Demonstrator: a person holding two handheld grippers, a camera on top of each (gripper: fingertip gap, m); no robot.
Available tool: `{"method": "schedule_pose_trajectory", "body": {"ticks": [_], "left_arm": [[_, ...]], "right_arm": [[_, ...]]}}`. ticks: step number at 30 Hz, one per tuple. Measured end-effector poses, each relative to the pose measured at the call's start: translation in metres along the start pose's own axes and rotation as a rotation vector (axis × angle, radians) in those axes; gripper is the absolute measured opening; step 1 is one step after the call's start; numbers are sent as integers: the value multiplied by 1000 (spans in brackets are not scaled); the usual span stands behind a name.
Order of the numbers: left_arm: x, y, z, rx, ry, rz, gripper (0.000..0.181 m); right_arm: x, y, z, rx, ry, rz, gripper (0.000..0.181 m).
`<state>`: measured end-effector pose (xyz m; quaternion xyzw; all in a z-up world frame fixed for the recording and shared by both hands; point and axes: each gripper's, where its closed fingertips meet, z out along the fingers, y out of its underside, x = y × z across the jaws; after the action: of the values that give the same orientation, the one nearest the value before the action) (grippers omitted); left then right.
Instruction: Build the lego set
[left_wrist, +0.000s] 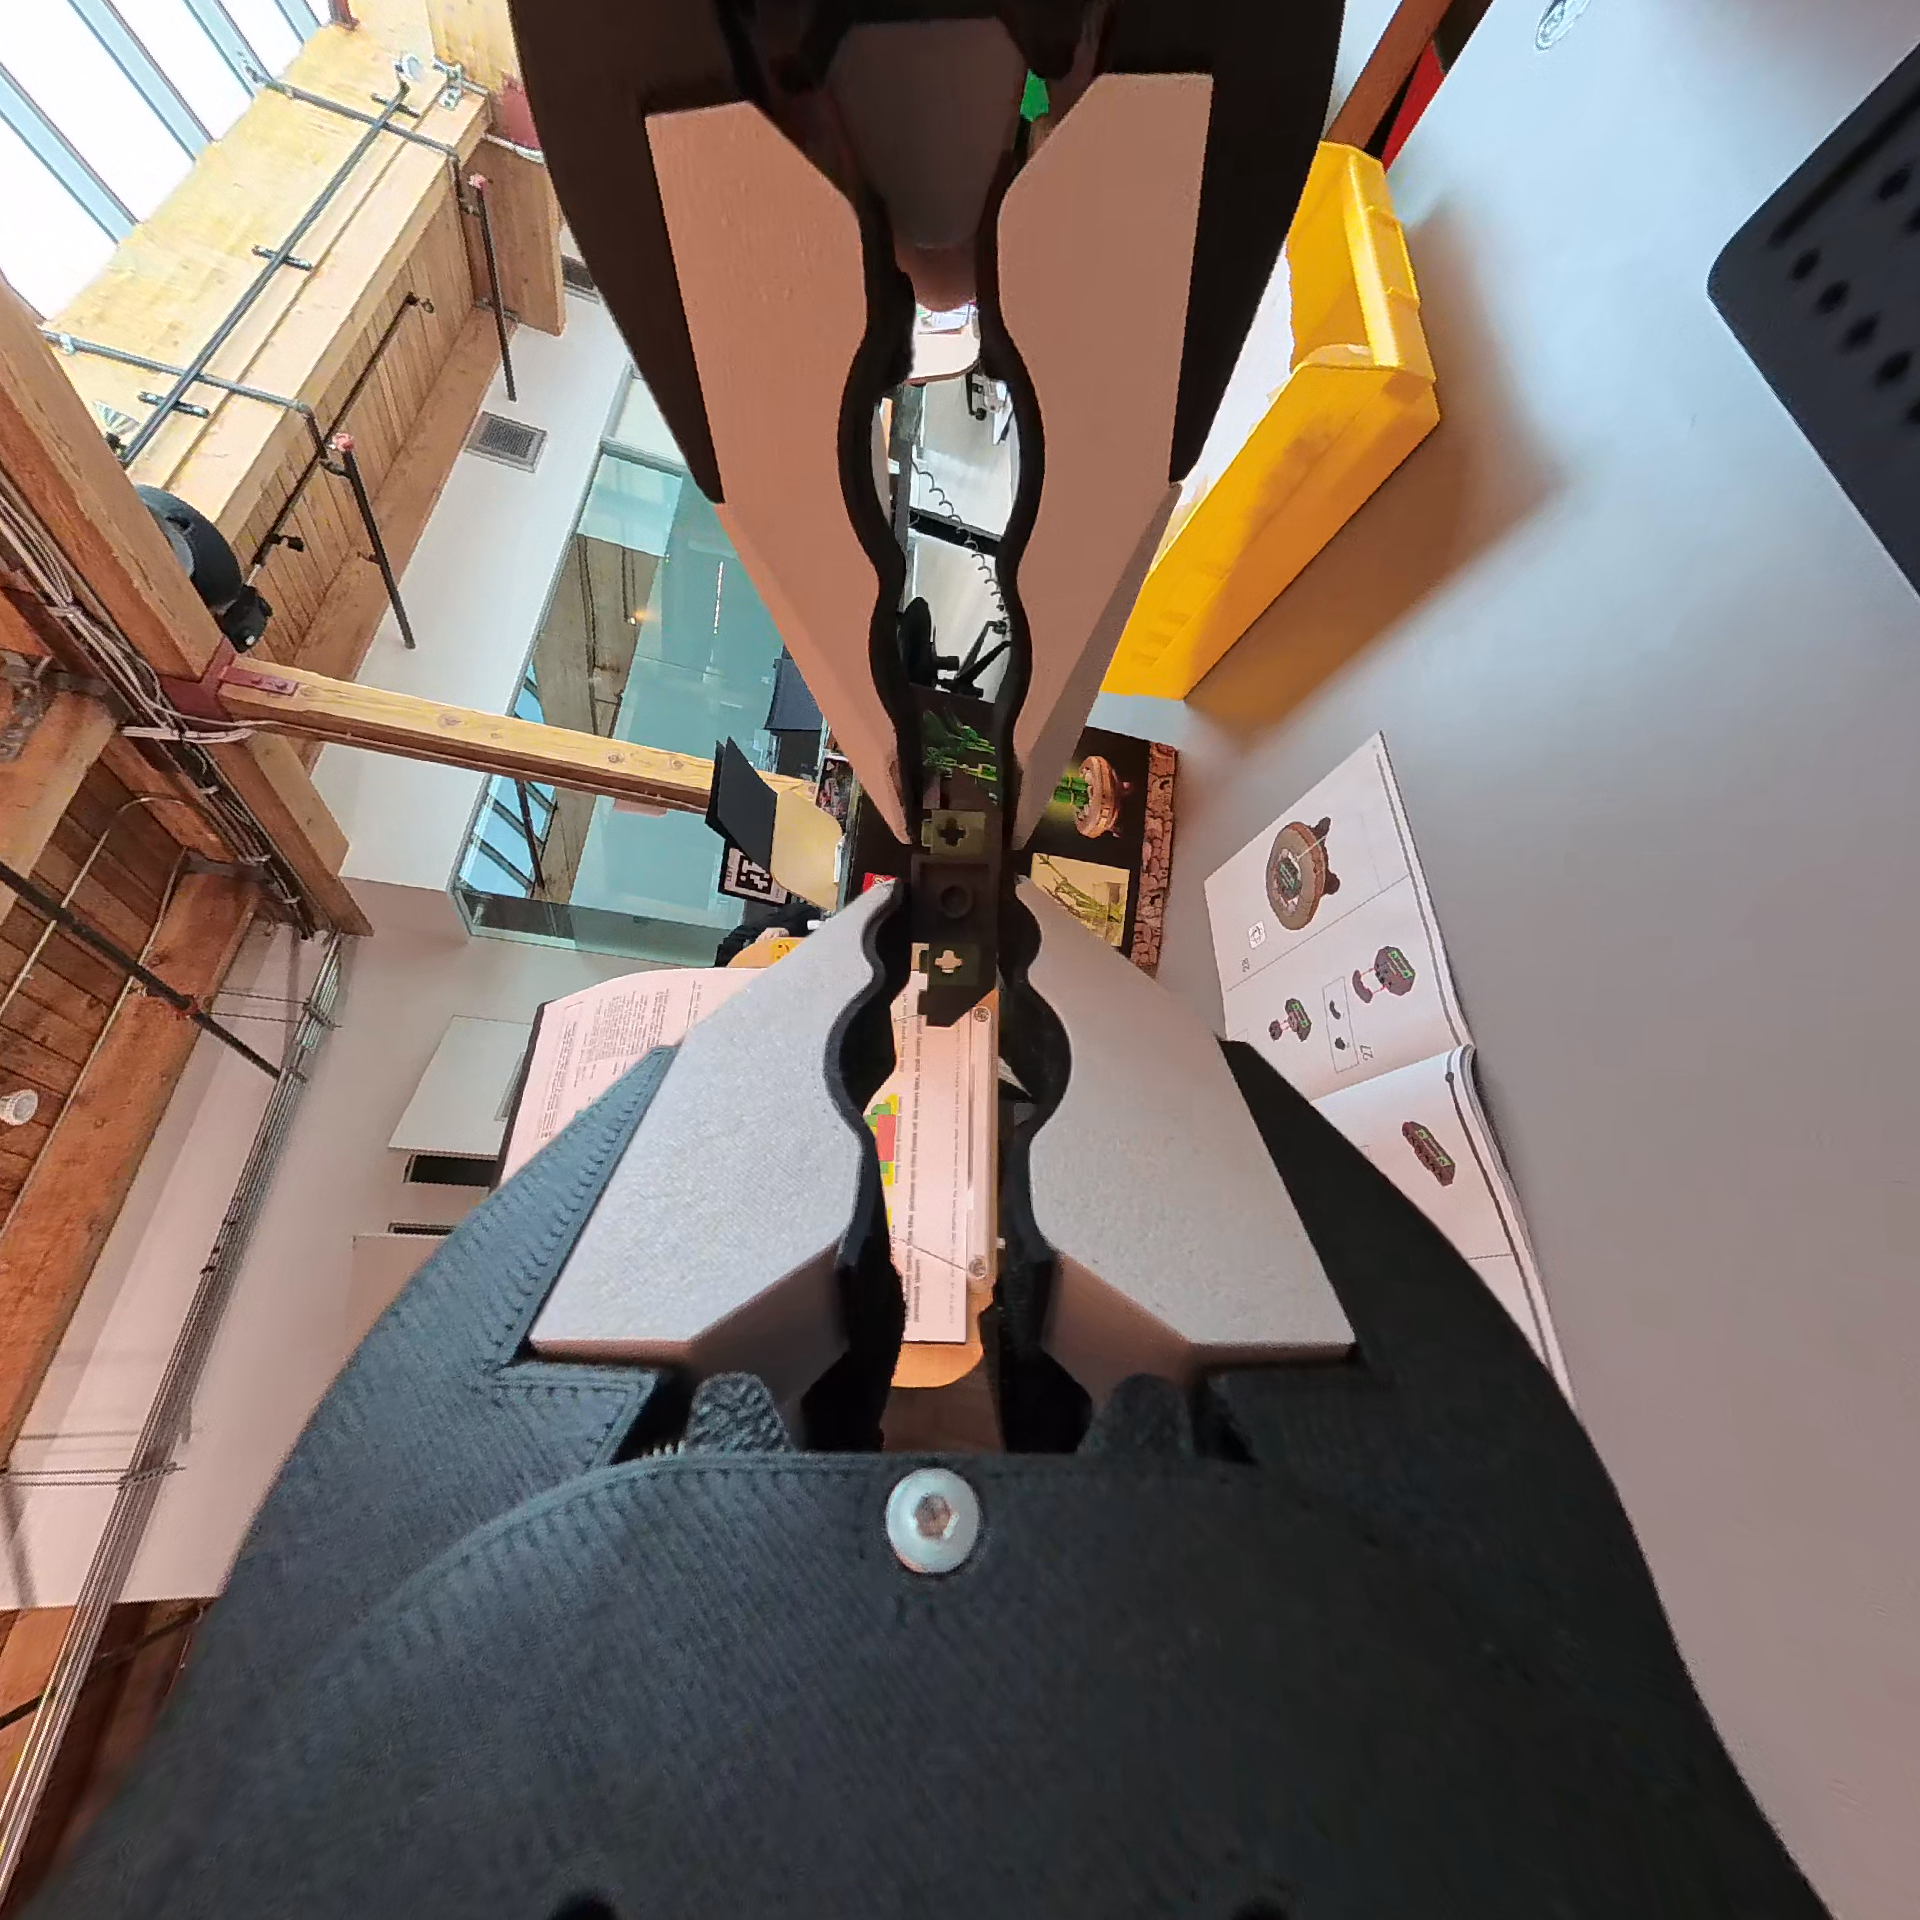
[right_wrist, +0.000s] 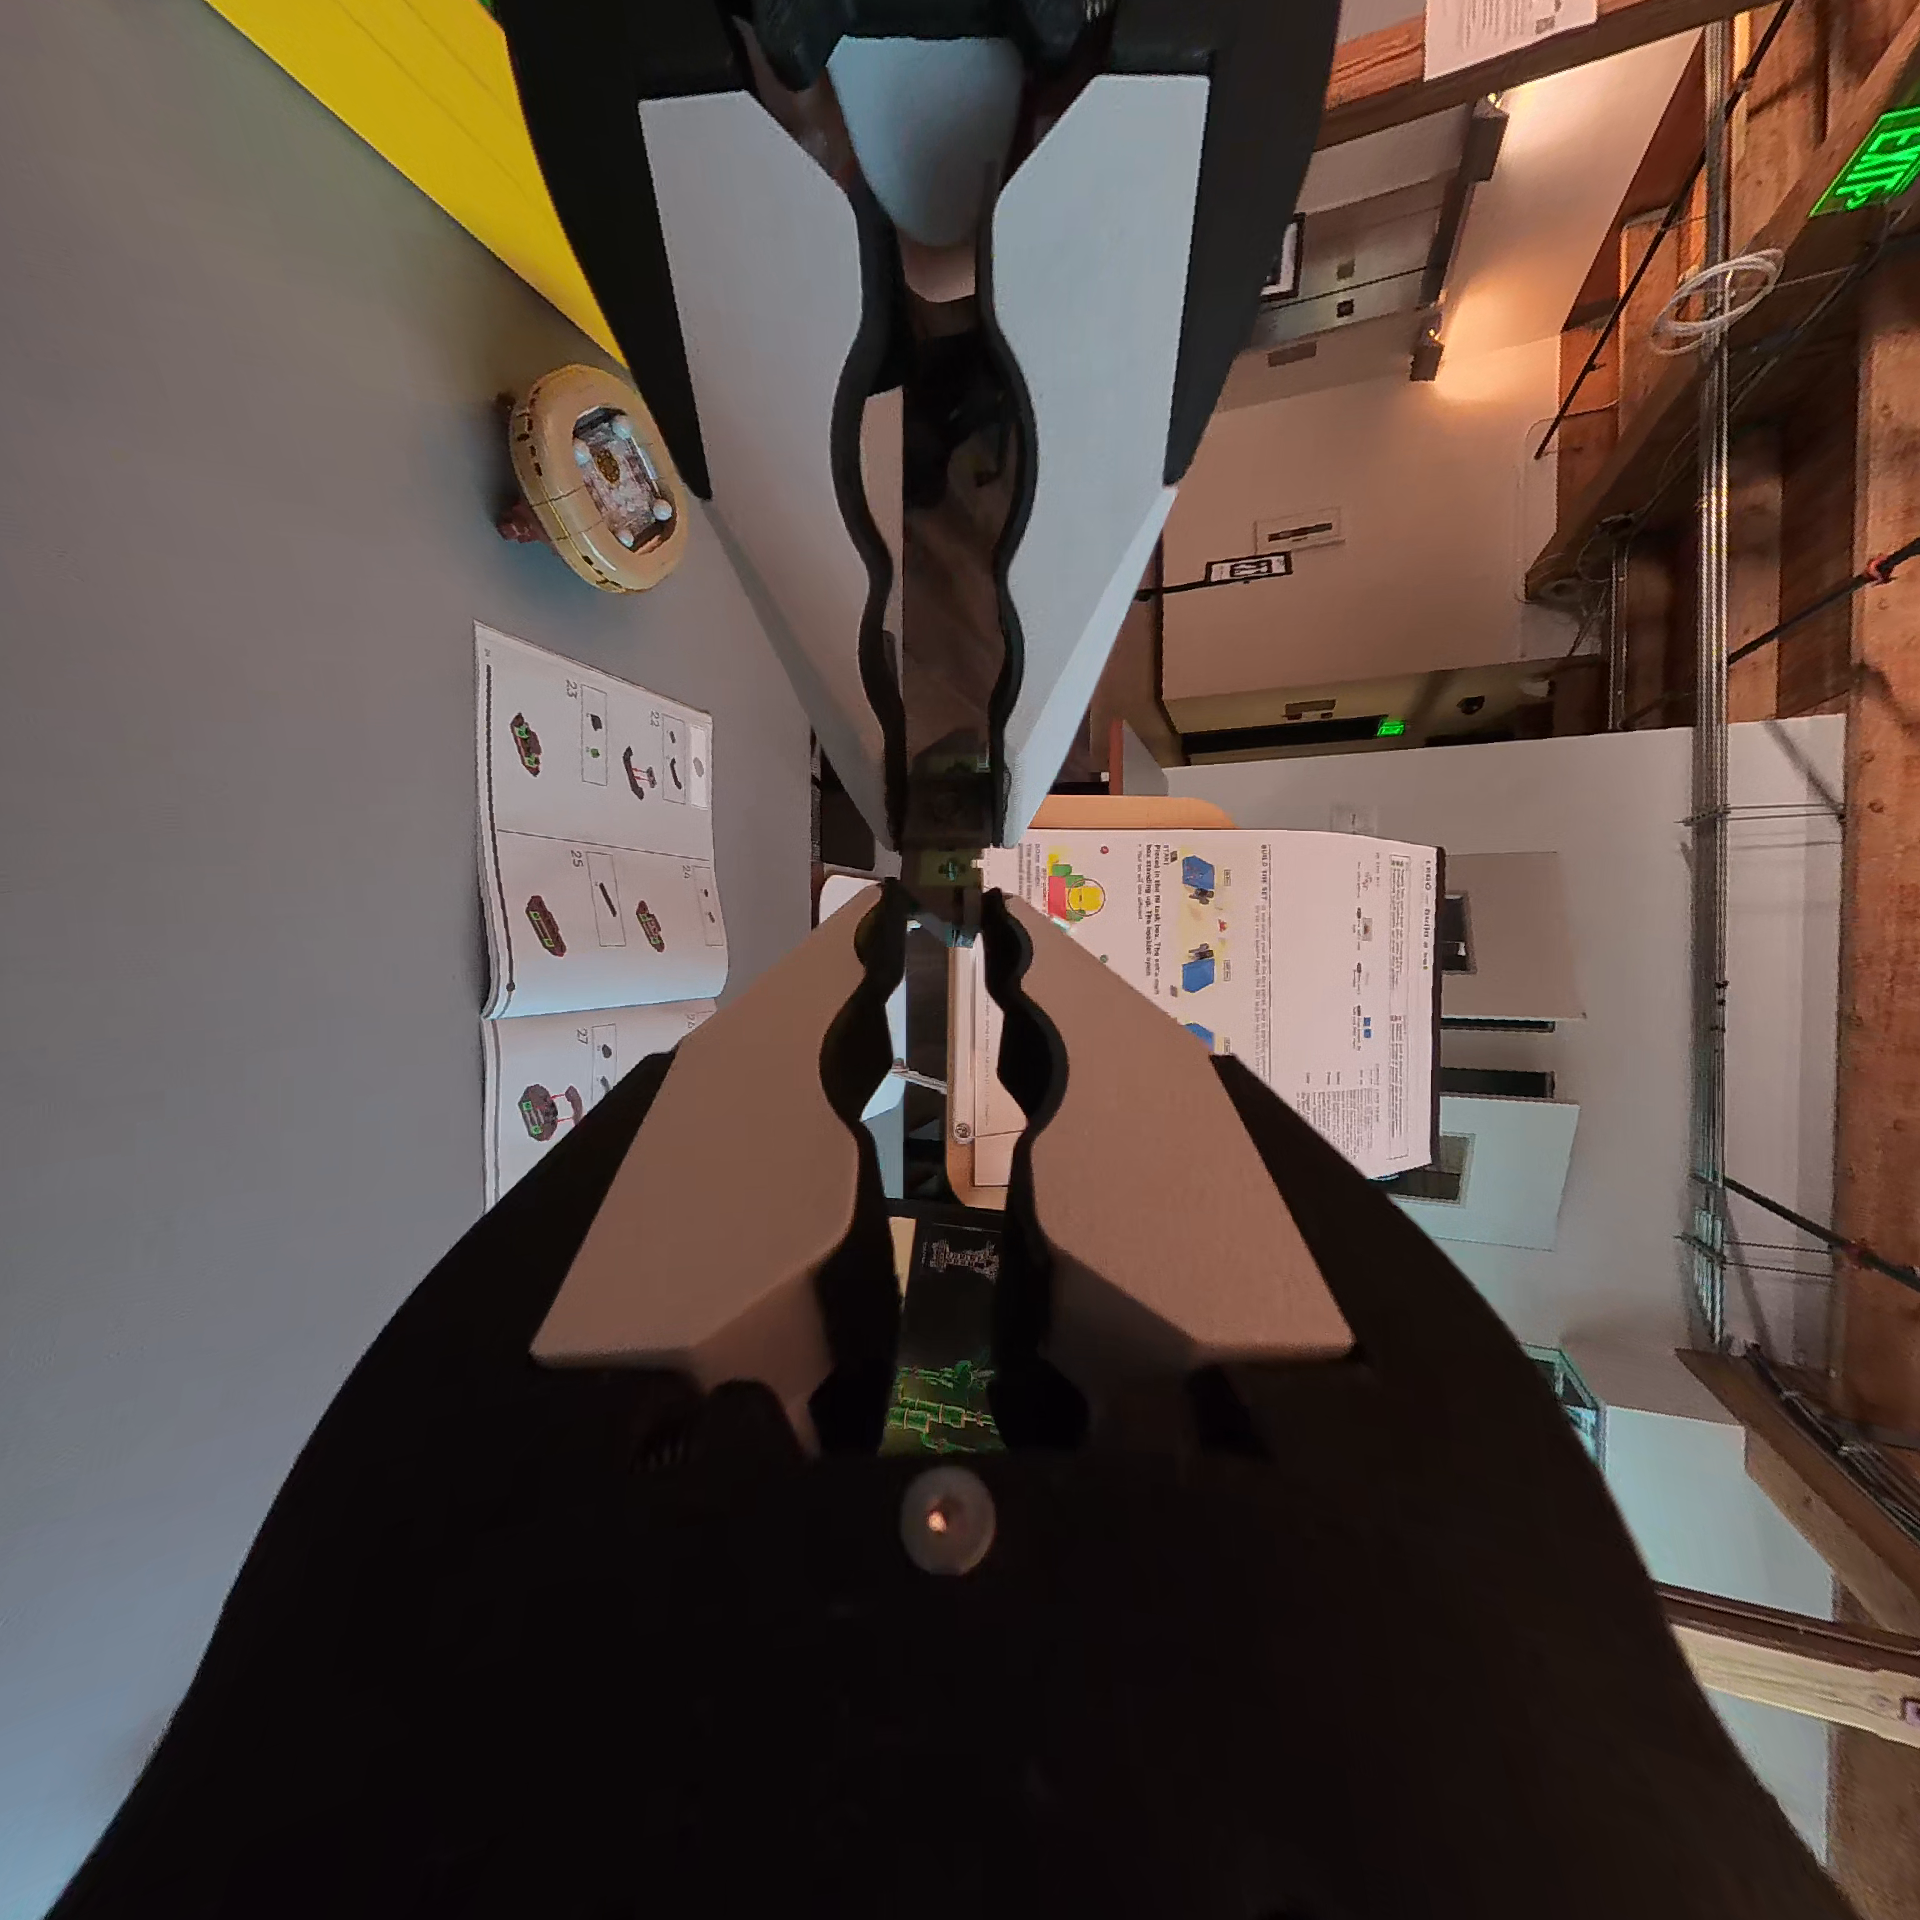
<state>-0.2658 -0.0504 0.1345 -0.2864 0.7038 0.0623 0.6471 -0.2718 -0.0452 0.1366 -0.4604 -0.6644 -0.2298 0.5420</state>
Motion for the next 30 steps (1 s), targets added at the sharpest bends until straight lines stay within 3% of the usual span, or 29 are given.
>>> {"method": "schedule_pose_trajectory", "body": {"ticks": [10, 24, 30], "left_arm": [[5, -1, -1, 20, 21, 4, 14], [7, -8, -8, 100, 10, -31, 22], [6, -12, -13, 174, 43, -174, 25]], "right_arm": [[-5, 0, 0, 53, -106, 153, 14], [-13, -5, -6, 122, -173, 200, 14], [-13, -11, -12, 174, -157, 191, 13]]}}
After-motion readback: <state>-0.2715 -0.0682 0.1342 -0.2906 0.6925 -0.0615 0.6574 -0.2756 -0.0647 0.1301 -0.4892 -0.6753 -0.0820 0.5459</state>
